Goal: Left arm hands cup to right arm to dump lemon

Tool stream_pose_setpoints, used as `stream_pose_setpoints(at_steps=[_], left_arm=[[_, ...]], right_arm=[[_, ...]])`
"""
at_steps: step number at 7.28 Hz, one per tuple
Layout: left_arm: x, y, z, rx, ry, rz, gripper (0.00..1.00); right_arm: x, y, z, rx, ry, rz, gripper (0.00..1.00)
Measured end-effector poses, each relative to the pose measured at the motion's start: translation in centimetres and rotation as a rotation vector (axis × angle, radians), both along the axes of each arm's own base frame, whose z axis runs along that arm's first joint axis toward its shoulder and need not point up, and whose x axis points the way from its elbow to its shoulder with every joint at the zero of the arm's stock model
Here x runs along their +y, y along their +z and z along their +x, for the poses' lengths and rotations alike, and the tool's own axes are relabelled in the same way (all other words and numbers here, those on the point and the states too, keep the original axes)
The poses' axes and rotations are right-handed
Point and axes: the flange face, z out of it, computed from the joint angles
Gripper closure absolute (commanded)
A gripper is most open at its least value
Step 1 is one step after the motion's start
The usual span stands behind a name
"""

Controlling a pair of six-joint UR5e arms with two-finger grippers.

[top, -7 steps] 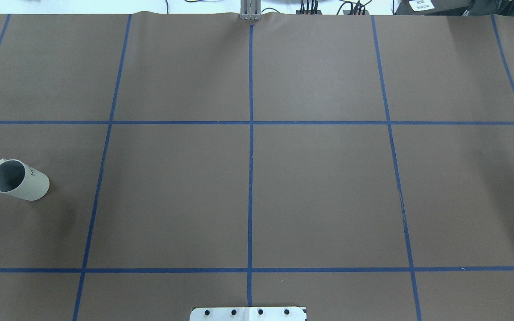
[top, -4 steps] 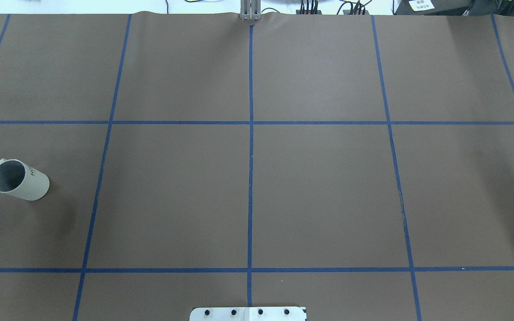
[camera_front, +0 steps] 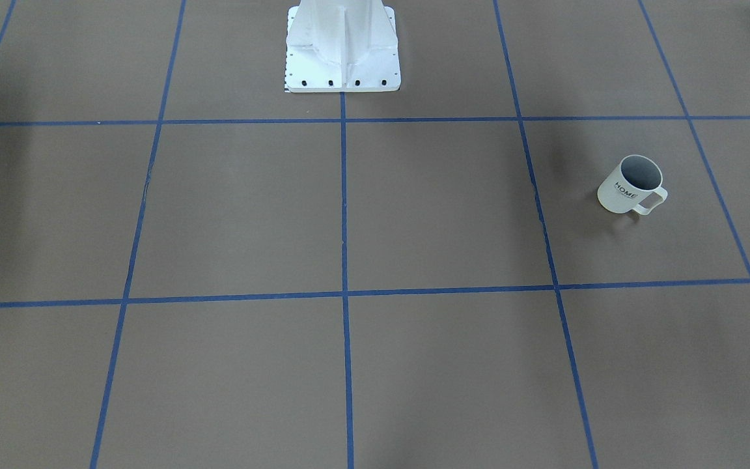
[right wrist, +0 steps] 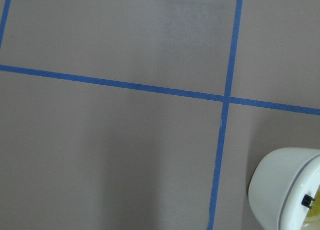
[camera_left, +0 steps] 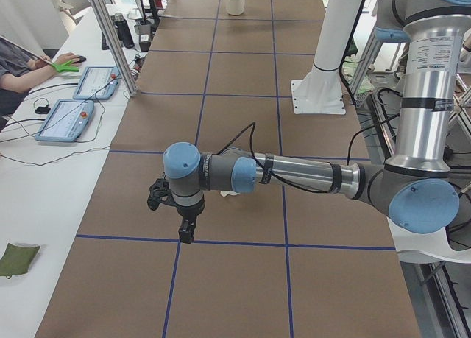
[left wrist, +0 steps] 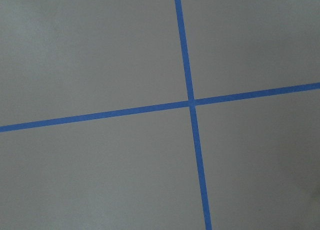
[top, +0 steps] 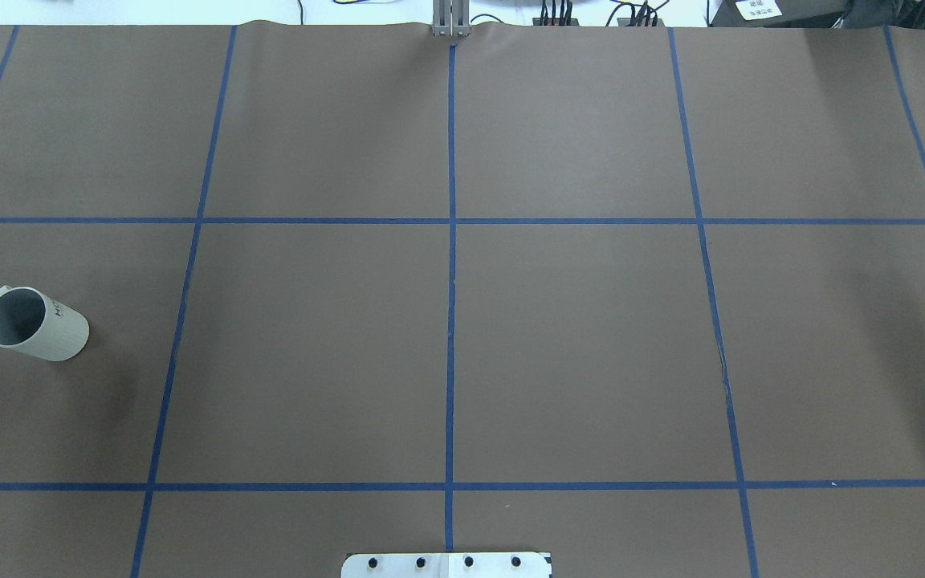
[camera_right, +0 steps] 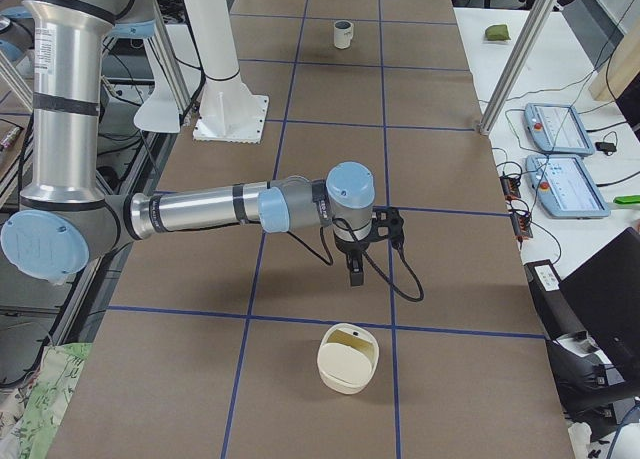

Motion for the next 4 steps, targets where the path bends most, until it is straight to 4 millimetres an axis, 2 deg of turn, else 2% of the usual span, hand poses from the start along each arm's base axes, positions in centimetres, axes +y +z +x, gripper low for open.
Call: stream_pose_setpoints(at_steps=[2, 4], left_arm=[[0.4, 0.1, 0.0, 0.003, 0.001, -0.002, 0.0], [1.7, 0.3, 0.0, 0.005, 0.001, -0.004, 0.0]], right_arm=[[0.1, -0.1, 0.0, 0.0, 0.001, 0.001, 0.0], [-0.1, -0.2, 0.0, -0.001, 0.001, 0.003, 0.0]])
